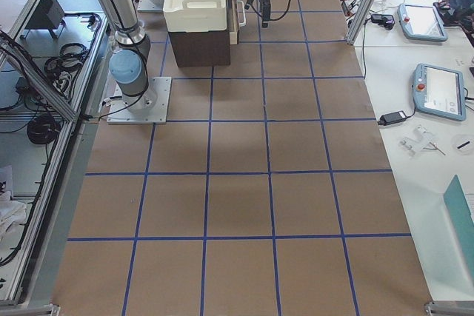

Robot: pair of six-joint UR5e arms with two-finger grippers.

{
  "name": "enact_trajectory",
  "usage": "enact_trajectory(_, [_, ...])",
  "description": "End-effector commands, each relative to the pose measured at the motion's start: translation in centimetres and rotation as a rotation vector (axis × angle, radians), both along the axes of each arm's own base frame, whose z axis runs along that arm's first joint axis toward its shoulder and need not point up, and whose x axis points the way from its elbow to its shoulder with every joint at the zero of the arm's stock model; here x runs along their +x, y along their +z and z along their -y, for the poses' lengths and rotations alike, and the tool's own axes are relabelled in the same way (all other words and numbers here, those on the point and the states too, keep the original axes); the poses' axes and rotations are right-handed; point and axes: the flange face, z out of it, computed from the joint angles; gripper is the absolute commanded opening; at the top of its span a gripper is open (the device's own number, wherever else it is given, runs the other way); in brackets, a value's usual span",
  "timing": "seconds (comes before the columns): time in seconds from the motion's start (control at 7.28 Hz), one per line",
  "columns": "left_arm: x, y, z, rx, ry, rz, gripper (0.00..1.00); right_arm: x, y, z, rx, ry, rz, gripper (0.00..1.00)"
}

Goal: Put scissors in drawer and close it
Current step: 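Push the drawer front with the left gripper toward the tray to close it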

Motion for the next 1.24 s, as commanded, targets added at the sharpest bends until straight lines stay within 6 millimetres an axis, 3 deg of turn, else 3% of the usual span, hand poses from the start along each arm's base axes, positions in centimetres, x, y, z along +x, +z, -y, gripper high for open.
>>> enact_trajectory(0.0, [-0.1, 0.0, -0.2, 0.003, 0.033, 0.012, 1.0, 0.0, 0.0, 0.0, -0.002, 0.0, 0.0, 1.0])
enact_trajectory(0.82, [-0.1, -0.3, -2.2, 0.029, 0.039, 0.025, 1.0, -0.2, -0.1, 0.1, 0.001, -0.002, -0.002, 1.0])
enact_trajectory(1.1, [0.1, -0.3, -3.0, 0.031, 0.062, 0.035, 1.0, -1.3, -0.1, 0.3, 0.003, -0.016, -0.002, 1.0])
